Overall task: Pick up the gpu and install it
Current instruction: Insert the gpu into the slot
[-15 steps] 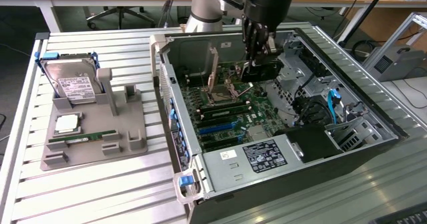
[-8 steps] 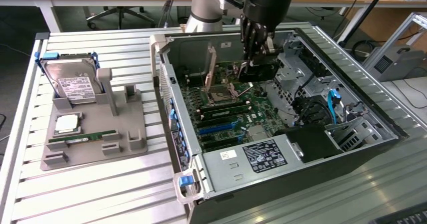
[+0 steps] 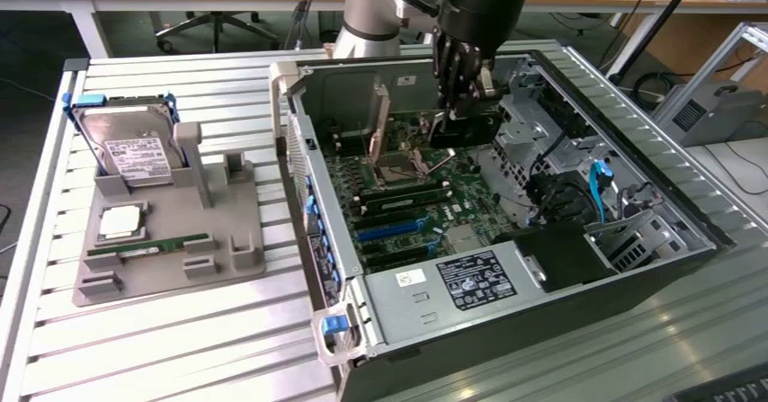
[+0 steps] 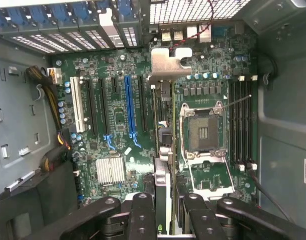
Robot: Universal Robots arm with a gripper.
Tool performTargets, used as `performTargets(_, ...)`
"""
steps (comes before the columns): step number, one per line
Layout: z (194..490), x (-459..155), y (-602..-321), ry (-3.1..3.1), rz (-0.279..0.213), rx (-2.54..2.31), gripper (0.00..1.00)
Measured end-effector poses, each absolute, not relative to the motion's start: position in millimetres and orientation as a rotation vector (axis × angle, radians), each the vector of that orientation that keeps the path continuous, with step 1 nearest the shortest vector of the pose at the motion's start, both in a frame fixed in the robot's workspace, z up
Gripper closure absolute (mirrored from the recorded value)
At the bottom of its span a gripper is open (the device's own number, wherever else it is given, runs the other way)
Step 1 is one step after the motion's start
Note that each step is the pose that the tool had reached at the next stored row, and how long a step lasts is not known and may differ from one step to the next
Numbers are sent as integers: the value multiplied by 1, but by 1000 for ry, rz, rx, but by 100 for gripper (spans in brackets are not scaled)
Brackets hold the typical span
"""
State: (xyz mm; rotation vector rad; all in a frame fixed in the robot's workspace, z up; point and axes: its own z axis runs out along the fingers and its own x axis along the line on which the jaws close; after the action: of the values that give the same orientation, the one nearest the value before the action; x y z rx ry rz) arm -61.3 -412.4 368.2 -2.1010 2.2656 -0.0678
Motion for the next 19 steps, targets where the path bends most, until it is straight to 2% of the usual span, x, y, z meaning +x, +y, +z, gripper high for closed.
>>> performTargets(19, 366, -61, -424, 2266, -68, -2101, 73)
